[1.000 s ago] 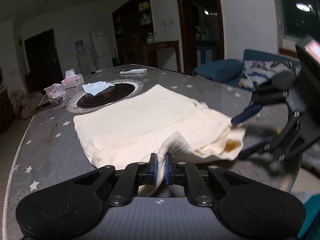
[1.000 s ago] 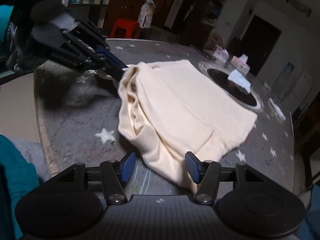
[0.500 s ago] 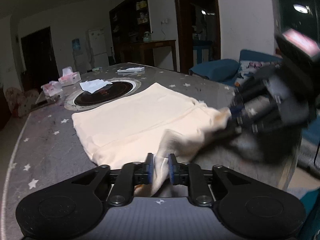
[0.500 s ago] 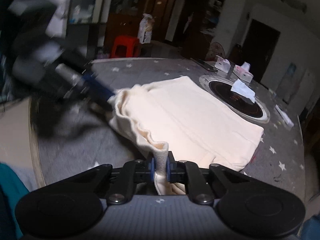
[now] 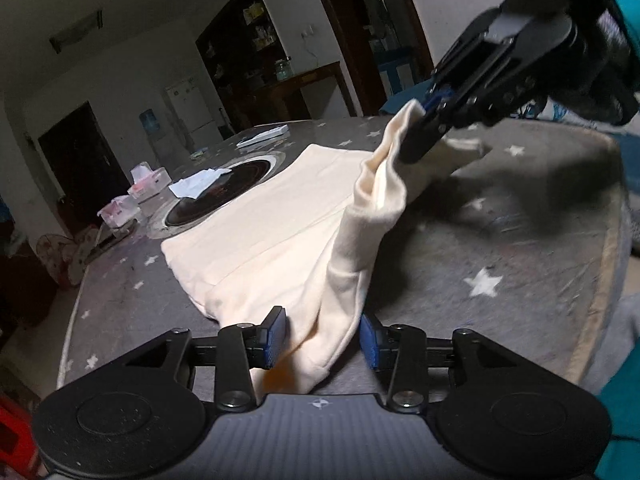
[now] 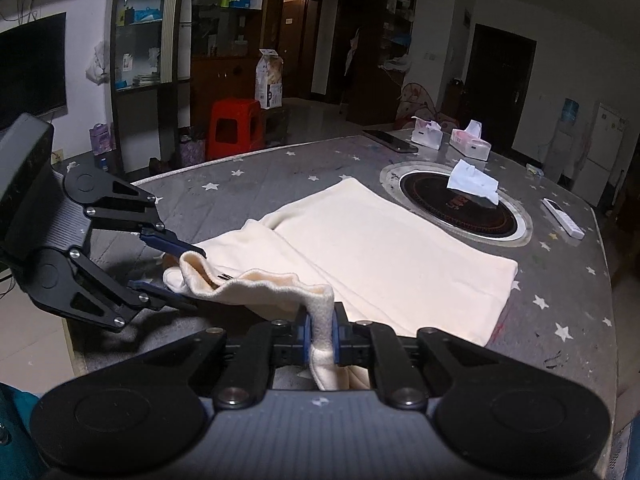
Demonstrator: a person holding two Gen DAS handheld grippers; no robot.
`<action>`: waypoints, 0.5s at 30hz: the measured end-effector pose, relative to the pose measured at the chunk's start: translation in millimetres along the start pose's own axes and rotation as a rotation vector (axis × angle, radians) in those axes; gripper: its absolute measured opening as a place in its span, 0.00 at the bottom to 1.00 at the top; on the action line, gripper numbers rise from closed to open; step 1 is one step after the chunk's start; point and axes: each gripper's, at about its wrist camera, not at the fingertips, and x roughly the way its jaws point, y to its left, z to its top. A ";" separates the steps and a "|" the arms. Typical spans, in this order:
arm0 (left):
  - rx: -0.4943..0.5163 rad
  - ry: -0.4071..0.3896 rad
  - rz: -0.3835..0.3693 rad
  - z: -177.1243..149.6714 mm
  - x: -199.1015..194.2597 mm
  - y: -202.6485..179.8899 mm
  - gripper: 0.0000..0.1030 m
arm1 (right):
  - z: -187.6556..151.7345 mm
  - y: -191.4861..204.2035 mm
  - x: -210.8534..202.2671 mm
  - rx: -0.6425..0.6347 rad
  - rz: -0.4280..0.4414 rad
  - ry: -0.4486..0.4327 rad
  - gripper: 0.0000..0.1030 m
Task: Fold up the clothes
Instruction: 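Lift the hem with both grippers and fold it toward the collar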
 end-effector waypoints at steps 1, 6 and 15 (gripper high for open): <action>0.007 -0.002 -0.004 -0.7 0.5 0.7 0.41 | -0.5 0.1 0.5 0.001 -0.002 0.001 0.08; 0.018 0.002 -0.012 -4.3 1.4 6.2 0.12 | -5.8 2.0 1.4 0.009 -0.009 -0.007 0.07; -0.076 -0.043 -0.037 1.5 -29.7 13.8 0.06 | -12.4 14.3 -24.4 0.008 0.004 -0.056 0.06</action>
